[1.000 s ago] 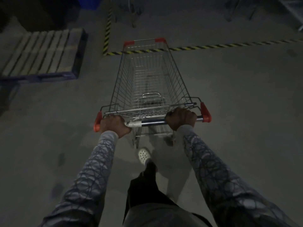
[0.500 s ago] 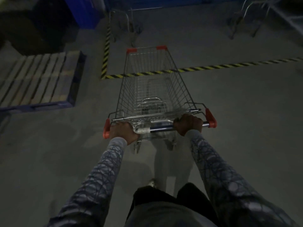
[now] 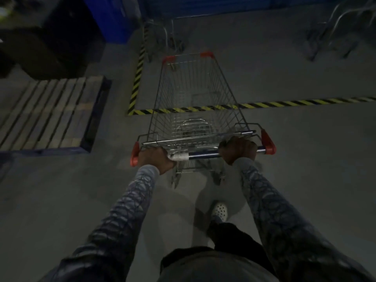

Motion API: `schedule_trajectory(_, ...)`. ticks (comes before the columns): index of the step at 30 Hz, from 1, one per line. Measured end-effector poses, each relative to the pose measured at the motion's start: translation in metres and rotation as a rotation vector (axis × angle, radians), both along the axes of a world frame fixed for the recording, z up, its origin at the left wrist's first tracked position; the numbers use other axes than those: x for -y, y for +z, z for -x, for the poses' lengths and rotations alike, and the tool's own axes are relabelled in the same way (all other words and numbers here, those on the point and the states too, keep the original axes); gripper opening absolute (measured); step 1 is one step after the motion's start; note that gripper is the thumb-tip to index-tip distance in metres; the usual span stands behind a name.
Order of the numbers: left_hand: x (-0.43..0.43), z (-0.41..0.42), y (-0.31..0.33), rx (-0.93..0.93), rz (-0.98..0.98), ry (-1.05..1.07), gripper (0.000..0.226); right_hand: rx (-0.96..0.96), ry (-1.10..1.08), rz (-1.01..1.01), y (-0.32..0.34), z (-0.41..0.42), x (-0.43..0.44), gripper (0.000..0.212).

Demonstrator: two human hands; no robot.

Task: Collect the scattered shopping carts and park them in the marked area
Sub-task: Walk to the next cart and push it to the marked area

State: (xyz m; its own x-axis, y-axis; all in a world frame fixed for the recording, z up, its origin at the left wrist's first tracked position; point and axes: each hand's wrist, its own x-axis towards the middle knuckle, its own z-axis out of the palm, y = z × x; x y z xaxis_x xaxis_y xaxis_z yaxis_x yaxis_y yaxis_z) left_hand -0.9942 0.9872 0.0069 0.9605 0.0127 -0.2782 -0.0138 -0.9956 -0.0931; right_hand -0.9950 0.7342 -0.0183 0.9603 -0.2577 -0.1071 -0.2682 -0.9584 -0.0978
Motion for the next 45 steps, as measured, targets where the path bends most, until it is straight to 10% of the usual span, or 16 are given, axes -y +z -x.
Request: schedule_trajectory(45, 0.167, -0.820, -0.011, 0.043, -0.026, 0.005, 0.052, -0.197, -0.062, -0.048, 0.011, -0.818, 0.166, 0.046)
